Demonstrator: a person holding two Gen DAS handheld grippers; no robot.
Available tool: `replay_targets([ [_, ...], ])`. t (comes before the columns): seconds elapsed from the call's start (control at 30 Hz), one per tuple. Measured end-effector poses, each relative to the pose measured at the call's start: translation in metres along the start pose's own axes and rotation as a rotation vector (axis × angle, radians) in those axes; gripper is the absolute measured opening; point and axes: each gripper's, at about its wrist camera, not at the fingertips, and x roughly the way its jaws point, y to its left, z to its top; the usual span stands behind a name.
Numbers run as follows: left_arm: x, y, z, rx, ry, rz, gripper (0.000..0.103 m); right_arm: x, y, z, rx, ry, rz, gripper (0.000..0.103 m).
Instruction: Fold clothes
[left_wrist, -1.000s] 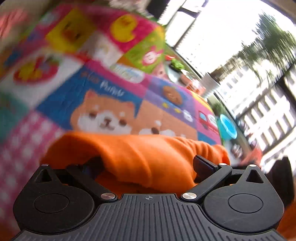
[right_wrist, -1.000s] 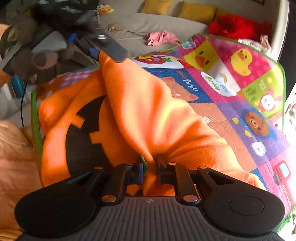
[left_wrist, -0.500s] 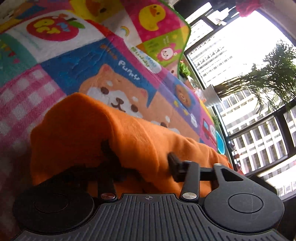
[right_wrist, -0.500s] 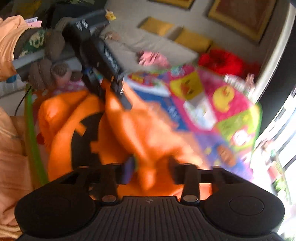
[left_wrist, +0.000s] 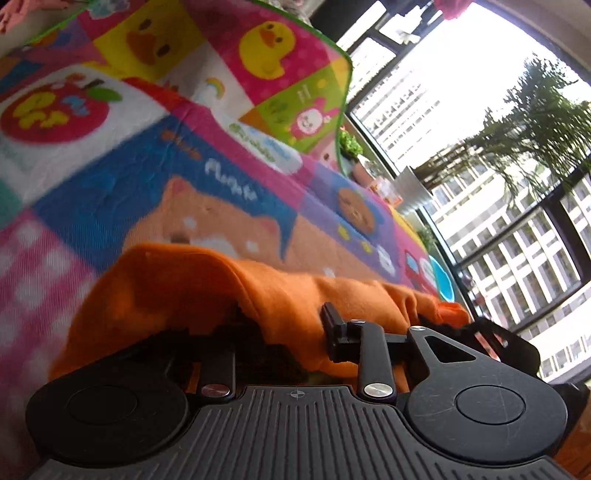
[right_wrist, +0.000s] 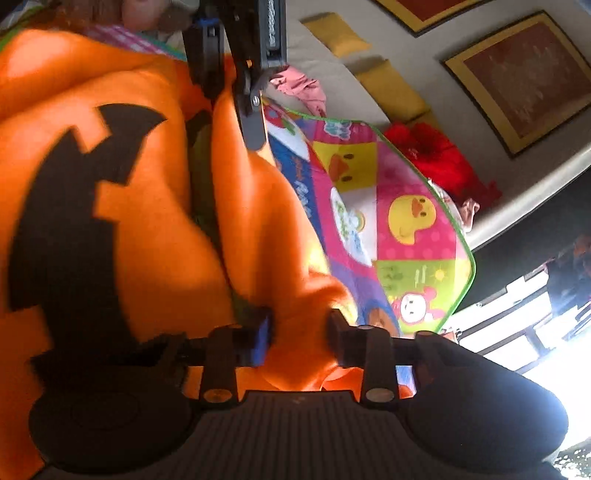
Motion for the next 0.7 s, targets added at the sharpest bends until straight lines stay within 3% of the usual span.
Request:
replay_targets([
  [0.1,0.016,0.006,0.031,0.005,-0.012,0.015,0.025,0.032,-0.022,0.008,0.015,-0.002,-0.021,0.022],
  [0.23,0.020,-0.008,0.079,0.088,-0.109,0.030,0.023,0.064,-0.059,0.020,0.062,-0.033,-0.033,0.023],
  [0.3,0.014,-0.016,0.095,0.119,-0.153,0.018,0.023,0.061,-0.080,0.028,0.130,-0.083,0.014,0.030],
  [0.37,0.010,-0.021,0.102,0.144,-0.174,0.008,0.023,0.057,-0.091,0.034,0.166,-0.125,0.053,0.060],
  [0.4,0.009,-0.022,0.102,0.154,-0.178,0.011,0.023,0.056,-0.091,0.038,0.170,-0.142,0.064,0.062],
  [0.5,0.011,-0.019,0.096,0.164,-0.171,0.022,0.023,0.057,-0.081,0.046,0.146,-0.156,0.096,0.063],
  [0.63,0.007,-0.012,0.088,0.169,-0.164,0.032,0.023,0.091,-0.059,0.042,0.040,-0.072,-0.018,0.060],
  [0.67,0.004,-0.012,0.087,0.167,-0.165,0.032,0.023,0.096,-0.060,0.038,0.053,-0.051,-0.032,0.040],
  [0.7,-0.002,-0.013,0.085,0.171,-0.169,0.033,0.023,0.099,-0.066,0.035,0.088,-0.032,-0.028,0.030],
])
